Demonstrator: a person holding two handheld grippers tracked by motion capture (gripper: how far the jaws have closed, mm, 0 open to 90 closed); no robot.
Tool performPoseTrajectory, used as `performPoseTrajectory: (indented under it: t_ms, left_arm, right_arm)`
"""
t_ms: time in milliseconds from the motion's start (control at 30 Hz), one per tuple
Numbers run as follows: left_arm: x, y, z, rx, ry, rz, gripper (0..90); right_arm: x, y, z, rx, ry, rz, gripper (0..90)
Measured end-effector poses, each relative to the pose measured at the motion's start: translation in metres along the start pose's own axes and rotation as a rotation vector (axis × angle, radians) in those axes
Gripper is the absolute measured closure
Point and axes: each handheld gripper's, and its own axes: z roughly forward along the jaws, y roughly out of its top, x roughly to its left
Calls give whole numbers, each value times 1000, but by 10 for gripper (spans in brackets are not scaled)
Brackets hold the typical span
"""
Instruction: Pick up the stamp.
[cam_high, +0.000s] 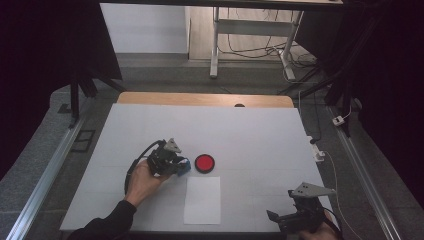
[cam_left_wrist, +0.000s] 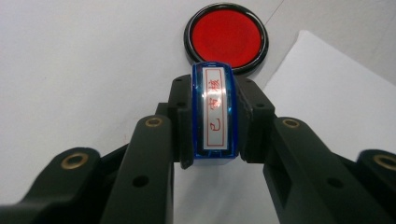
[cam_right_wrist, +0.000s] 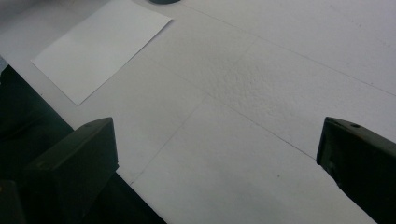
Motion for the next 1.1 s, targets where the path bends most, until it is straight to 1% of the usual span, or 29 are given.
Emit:
performPoseTrajectory:
  t_ms: [167, 200, 267, 400, 467, 533, 633, 800, 900, 1100]
  left_arm:
    - [-1, 2, -7, -26, -31, -10, 705]
    - [-1, 2, -9, -30, -33, -5, 704]
    - [-3, 2, -12, -38, -29, 4, 704]
    - [-5, 2, -18, -56, -25, 8, 705]
    - [-7, 2, -20, -59, -23, -1, 704]
    - [-9, 2, -22, -69, -26, 2, 704]
    - [-12, 1, -26, -78, -44, 11, 704]
    - [-18, 1, -29, -91, -60, 44, 704]
    - [-22, 1, -30, -84, -67, 38, 704]
    - [-27, 1, -32, -91, -76, 50, 704]
  right_arm:
    - [0, 0, 0, -2, 2, 0, 0]
    - [0, 0, 0, -2, 2, 0, 0]
    - [0, 0, 0, -2, 3, 1, 0]
    - [0, 0, 0, -2, 3, 0, 0]
    - [0, 0, 0, -2, 4, -1, 0]
    - [0, 0, 0, -2, 4, -1, 0]
    - [0, 0, 0, -3, 5, -1, 0]
    - [0, 0, 0, -3, 6, -1, 0]
    - [0, 0, 0, -3, 6, -2, 0]
    - [0, 0, 0, -3, 7, -3, 0]
